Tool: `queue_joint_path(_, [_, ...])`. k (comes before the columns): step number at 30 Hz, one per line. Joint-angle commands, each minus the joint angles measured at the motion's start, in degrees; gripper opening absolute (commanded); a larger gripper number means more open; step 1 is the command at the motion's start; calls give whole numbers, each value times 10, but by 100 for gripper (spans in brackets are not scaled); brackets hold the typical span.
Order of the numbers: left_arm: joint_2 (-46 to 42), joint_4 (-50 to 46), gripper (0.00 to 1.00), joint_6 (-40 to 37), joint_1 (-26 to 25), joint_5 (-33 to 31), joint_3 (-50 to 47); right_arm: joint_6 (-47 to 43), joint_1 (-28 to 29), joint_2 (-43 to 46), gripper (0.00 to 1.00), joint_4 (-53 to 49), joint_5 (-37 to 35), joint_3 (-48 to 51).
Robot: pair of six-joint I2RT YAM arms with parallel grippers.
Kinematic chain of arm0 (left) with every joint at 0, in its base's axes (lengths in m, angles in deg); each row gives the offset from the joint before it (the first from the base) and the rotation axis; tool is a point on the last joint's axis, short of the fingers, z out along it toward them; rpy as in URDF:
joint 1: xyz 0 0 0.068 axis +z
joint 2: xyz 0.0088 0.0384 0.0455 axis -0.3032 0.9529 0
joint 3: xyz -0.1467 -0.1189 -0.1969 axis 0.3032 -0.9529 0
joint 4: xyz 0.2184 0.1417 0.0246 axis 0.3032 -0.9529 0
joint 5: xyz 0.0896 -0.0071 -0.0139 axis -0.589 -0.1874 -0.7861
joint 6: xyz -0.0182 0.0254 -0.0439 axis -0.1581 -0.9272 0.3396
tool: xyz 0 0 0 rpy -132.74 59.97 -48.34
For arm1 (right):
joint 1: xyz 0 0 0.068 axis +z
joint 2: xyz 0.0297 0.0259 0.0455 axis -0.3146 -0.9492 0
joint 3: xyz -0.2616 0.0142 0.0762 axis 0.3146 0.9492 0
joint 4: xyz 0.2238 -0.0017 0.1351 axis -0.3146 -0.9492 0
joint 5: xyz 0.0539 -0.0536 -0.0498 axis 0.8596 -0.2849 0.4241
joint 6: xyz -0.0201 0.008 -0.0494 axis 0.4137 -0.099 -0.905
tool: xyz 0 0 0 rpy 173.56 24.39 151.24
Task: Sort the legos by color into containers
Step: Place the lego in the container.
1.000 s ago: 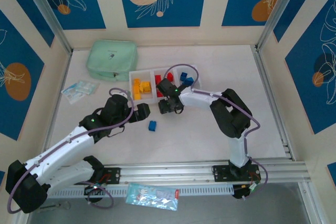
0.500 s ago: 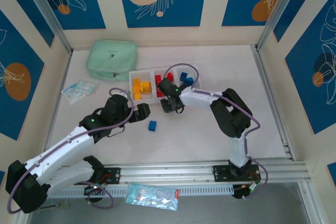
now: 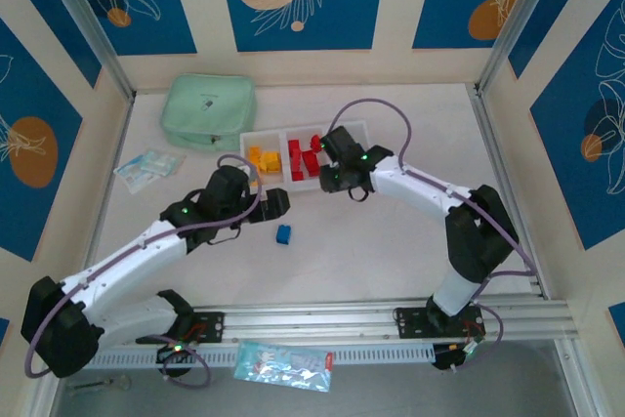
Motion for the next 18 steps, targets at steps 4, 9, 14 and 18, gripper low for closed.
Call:
queue_joint_path(4, [47, 43, 99, -16, -8, 33, 43, -18, -66, -49, 28, -33, -12, -74])
queue_joint_path(9, [77, 50, 99, -22, -8, 39, 66, -26, -95, -119, 28, -39, -12, -141])
queue_joint_path(14, [93, 54, 99, -26, -8, 38, 77, -32, -109, -176, 32, -34, -13, -198])
queue_joint_path(18, [99, 52, 99, -28, -8, 44, 84, -25, -117, -200, 44, -60, -17, -246])
